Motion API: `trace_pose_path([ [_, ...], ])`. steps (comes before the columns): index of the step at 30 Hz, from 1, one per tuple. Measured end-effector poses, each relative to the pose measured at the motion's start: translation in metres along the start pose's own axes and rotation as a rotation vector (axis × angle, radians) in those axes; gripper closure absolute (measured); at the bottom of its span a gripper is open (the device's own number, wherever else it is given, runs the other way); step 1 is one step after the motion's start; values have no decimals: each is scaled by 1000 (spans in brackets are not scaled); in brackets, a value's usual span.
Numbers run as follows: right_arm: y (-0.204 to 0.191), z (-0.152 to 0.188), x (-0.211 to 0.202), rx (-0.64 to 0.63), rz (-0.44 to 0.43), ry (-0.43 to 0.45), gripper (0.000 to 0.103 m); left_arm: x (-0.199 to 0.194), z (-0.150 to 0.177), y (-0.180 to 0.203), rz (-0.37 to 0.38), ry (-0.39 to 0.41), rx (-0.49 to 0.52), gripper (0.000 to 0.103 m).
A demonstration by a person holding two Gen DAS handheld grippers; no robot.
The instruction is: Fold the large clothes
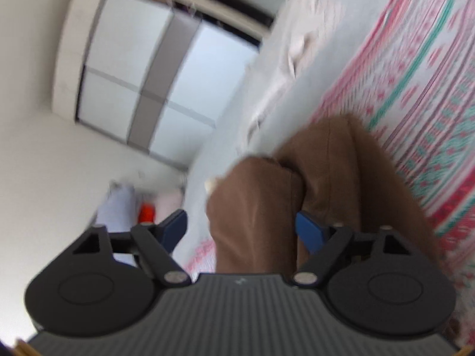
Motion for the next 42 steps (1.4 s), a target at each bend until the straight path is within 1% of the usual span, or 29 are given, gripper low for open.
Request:
trace_pose_path([
  [2,5,3,27,-17,36,-78,32,7,0,-10,-15,-18,-34,13],
  [3,7,8,37,-33,55,-105,44,8,3,-16,-17,-29,-58,13],
  [4,6,15,45,-66,79,-136,70,13,1,-20,-15,-43,-94,13],
  [5,3,18,50,-114,115,-153,83,17,2,-23,-8,-53,-135,13],
  [6,-4,21,50,-159,128,-156,90,17,2,-26,-3,-53,-171,13],
  [8,-26,24,38,-240,114,-111,94,11,2,-24,3,-38,-215,13],
  [10,-46,22,12,-270,39,-40,96,11,1,-20,21,-28,-225,13],
  [11,-47,20,0,-260,12,-6,96,11,2,-16,30,-33,-223,13],
  [13,-30,13,-16,-222,24,31,96,13,6,-8,44,-56,-208,13],
  [15,10,11,-19,-156,111,37,96,19,12,0,57,-84,-192,12],
  [17,49,20,-10,-133,209,9,96,27,17,5,70,-114,-203,10],
  [18,59,27,-7,-143,222,7,95,32,18,6,71,-128,-218,9],
  [20,59,36,-9,-186,210,41,92,40,19,3,69,-155,-256,7],
  [23,43,41,-18,-275,239,66,82,55,21,-10,88,-209,-362,4],
  [25,28,44,-22,-363,286,70,69,60,22,-18,109,-238,-433,4],
  [26,23,44,-24,-412,319,67,59,63,23,-21,125,-253,-464,4],
  [27,19,46,-25,-463,352,64,52,66,25,-25,143,-270,-496,4],
  [30,14,53,-27,-565,406,37,49,69,31,-32,195,-322,-601,4],
  [31,15,55,-28,-578,417,29,44,70,34,-35,211,-339,-635,4],
  [32,17,57,-29,-578,435,32,38,70,35,-36,219,-343,-650,4],
  [33,19,59,-33,-577,469,43,25,69,35,-35,221,-343,-646,4],
  [34,23,62,-33,-582,492,51,23,69,35,-34,220,-346,-639,4],
  [36,31,65,-34,-559,470,37,23,68,36,-31,219,-352,-621,5],
  [37,40,65,-33,-507,448,15,23,69,36,-30,221,-354,-616,6],
  [38,51,63,-30,-420,413,-10,23,68,36,-29,219,-350,-613,8],
  [39,65,60,-26,-285,353,-42,23,67,37,-29,216,-339,-617,11],
  [40,82,58,-22,-112,260,-76,28,64,38,-29,216,-318,-629,20],
  [41,94,59,-19,13,159,-84,38,59,39,-28,208,-295,-632,28],
  [42,101,61,-17,87,79,-83,46,54,39,-25,193,-274,-621,32],
])
Point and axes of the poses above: each gripper's, at about its wrist camera, not at the fingertips, and x roughly the way its jaws point, y to its right, z to its underside, the point moved 6 cm from there along x, roughly the way its jaws point, and after that the axes turned 7 degrees about -x, right-handed, at the moved point
